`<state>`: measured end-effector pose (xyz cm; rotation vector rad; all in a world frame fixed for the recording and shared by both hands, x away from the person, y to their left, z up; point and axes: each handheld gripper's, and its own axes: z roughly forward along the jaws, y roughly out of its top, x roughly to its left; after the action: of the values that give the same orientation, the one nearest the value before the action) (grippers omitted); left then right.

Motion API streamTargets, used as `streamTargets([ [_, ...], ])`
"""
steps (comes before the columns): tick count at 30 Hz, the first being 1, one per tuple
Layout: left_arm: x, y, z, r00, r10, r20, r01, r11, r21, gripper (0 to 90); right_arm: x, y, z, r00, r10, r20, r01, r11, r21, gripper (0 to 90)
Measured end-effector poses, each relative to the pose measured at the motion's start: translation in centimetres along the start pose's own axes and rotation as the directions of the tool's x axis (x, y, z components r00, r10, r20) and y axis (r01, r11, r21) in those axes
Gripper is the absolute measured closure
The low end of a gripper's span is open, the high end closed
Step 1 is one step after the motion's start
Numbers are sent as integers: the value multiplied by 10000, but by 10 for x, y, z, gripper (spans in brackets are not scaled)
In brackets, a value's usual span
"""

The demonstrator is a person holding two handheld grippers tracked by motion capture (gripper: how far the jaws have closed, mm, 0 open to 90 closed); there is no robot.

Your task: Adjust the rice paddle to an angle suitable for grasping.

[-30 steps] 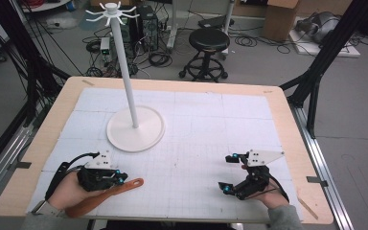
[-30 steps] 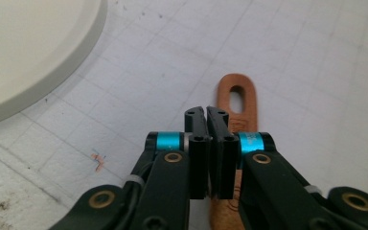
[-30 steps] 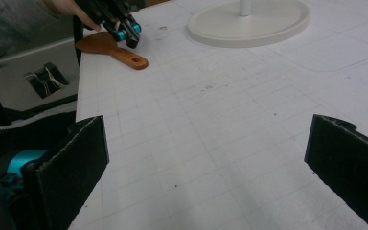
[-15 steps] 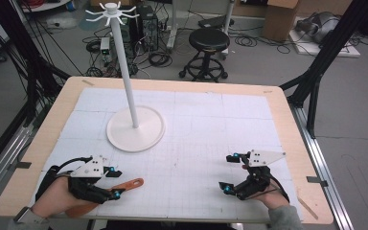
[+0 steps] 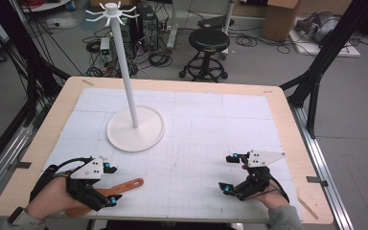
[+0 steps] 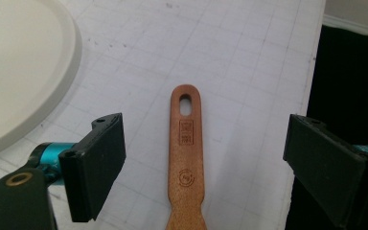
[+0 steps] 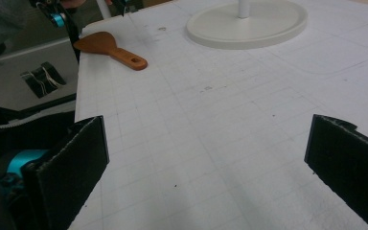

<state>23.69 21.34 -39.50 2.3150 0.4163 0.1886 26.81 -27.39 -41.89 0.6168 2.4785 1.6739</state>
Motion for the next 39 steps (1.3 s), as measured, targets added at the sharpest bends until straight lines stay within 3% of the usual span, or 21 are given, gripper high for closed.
streamTargets([
  [10,3,-9,14,9995,138,-272,-121,9980,622,163,0,0,-1,10000,-26,75,26,10000,-62,0],
  [16,4,-10,17,9996,-283,12,281,9944,1017,184,-2,1,0,10000,-15,32,16,9999,-160,0],
  [22,11,-10,19,9983,-568,-144,584,9860,1561,214,-3,1,2,10000,21,4,-21,9999,-131,0],
  [25,11,-9,21,9988,-488,45,472,9821,1821,239,-3,1,1,10000,53,-6,-53,9998,-169,0],
  [30,13,-8,27,9998,-200,23,190,9761,2166,284,-3,1,2,10000,40,25,-40,9999,-134,0],
  [35,16,-7,31,9997,-16,236,-47,9633,2684,369,-4,0,1,10000,28,43,-27,9999,-137,0],
  [39,14,-5,31,9996,84,268,-156,9602,2787,415,-3,0,1,10000,59,46,-58,9998,-174,0],
])
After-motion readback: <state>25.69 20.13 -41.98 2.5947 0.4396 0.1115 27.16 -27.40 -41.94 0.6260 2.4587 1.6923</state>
